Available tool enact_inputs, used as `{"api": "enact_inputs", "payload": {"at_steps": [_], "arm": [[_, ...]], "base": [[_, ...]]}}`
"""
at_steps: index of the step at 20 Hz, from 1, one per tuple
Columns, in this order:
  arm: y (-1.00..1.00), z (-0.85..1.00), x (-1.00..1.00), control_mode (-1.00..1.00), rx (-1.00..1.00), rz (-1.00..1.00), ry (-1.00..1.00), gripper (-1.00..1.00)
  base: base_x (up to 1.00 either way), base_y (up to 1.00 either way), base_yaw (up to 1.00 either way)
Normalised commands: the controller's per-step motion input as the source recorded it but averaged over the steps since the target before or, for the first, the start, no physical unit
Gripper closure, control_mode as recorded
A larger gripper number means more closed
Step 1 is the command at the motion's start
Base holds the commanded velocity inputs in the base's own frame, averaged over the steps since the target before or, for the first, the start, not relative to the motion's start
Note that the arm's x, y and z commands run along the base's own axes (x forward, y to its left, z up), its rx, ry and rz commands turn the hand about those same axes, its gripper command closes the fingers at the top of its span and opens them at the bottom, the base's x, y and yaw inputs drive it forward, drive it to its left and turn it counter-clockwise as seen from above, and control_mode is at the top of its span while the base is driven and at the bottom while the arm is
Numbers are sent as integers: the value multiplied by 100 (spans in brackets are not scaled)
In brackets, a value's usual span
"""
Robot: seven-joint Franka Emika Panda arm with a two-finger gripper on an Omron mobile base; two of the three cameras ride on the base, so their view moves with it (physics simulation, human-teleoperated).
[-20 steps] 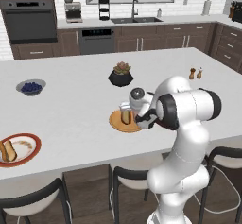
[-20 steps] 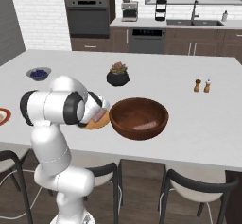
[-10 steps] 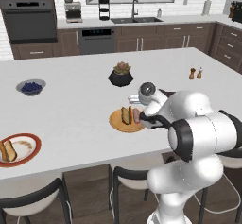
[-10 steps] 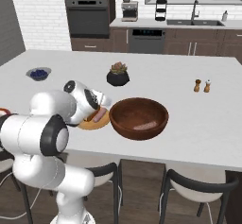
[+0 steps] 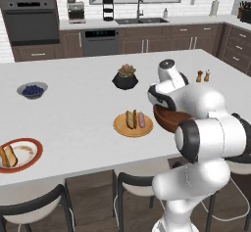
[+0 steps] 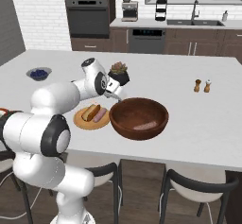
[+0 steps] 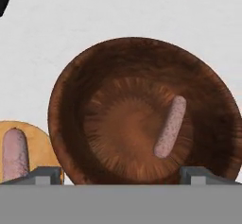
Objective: Place one bun and one sausage from the bowl on each plate.
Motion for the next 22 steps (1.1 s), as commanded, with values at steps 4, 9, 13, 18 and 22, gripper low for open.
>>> {"api": "enact_inputs", "payload": {"at_steps": [4, 9, 13, 18, 22], "arm": [[-100, -11, 0, -100, 14, -11, 15, -100], [-84, -78, -19, -100, 11, -9, 9, -100], [-54, -83, -55, -100, 16, 0, -7, -100], [-4, -45, -20, -100, 1, 0, -5, -100], [12, -12, 29, -100, -10, 0, 21, -100]], "base": [[0, 0, 0], [0, 0, 0], [0, 0, 0], [0, 0, 0], [0, 0, 0]]}}
